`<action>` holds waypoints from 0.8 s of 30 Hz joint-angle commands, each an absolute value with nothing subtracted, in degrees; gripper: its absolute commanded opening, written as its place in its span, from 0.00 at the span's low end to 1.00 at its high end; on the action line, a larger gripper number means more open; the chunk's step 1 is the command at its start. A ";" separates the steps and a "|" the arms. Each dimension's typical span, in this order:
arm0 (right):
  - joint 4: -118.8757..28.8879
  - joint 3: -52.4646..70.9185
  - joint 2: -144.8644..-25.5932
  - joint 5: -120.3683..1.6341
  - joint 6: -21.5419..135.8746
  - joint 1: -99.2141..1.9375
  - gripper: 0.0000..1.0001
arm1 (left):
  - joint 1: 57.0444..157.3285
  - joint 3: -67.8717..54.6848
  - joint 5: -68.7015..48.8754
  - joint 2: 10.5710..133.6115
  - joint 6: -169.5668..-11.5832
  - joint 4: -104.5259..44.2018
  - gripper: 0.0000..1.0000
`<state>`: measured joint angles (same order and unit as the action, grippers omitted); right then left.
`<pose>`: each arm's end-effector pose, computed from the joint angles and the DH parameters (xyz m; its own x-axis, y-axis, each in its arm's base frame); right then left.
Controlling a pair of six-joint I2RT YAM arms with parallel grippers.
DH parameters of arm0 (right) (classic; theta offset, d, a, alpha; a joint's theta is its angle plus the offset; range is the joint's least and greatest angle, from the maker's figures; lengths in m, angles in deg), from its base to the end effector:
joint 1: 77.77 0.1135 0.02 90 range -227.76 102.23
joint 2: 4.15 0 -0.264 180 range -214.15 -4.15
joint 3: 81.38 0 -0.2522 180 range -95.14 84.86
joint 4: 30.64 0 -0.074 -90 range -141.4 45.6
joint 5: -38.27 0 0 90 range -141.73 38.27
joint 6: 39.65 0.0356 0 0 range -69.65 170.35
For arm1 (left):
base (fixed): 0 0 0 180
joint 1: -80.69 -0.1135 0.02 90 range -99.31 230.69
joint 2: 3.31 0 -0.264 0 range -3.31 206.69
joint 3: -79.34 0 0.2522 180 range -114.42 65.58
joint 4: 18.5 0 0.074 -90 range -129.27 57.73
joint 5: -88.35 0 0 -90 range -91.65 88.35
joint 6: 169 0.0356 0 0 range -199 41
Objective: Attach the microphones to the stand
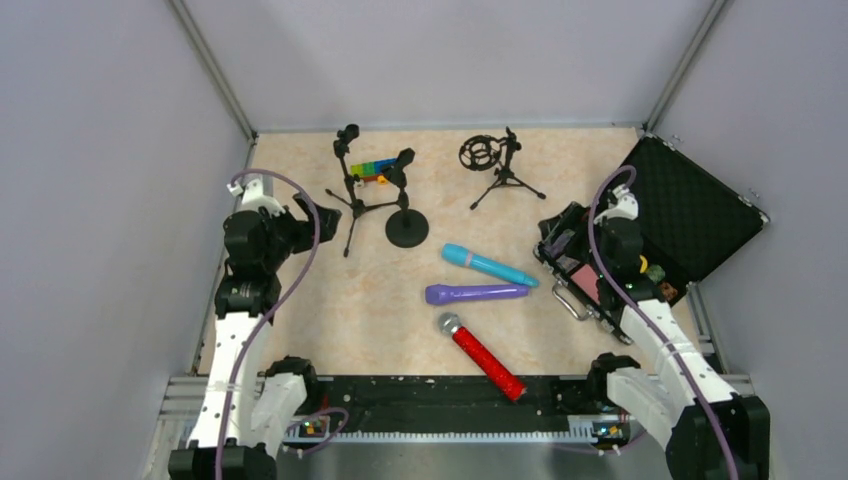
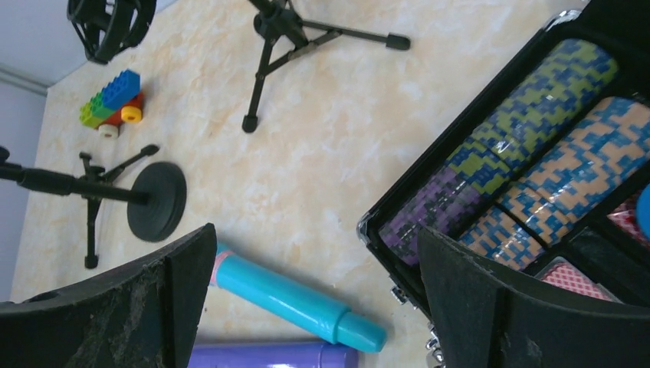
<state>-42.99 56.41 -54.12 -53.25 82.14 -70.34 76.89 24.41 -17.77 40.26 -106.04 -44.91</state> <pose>0.2012 0.0272 0.2439 -0.3709 0.4827 -0.7934 0.0487 0.8632 0.5024 0.1807 0.0021 0.3170 -0.3235 -0.4592 -0.8274 0.0638 0.8618 -0.5032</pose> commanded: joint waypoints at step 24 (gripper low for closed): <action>-42.18 45.37 -67.34 -69.64 83.89 -66.08 0.99 | 76.64 16.71 -21.91 46.66 -99.47 -56.33 0.98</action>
<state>-43.29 50.56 -64.79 -69.03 83.98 -68.27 76.89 16.32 -21.55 48.37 -100.21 -57.96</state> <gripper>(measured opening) 0.991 0.983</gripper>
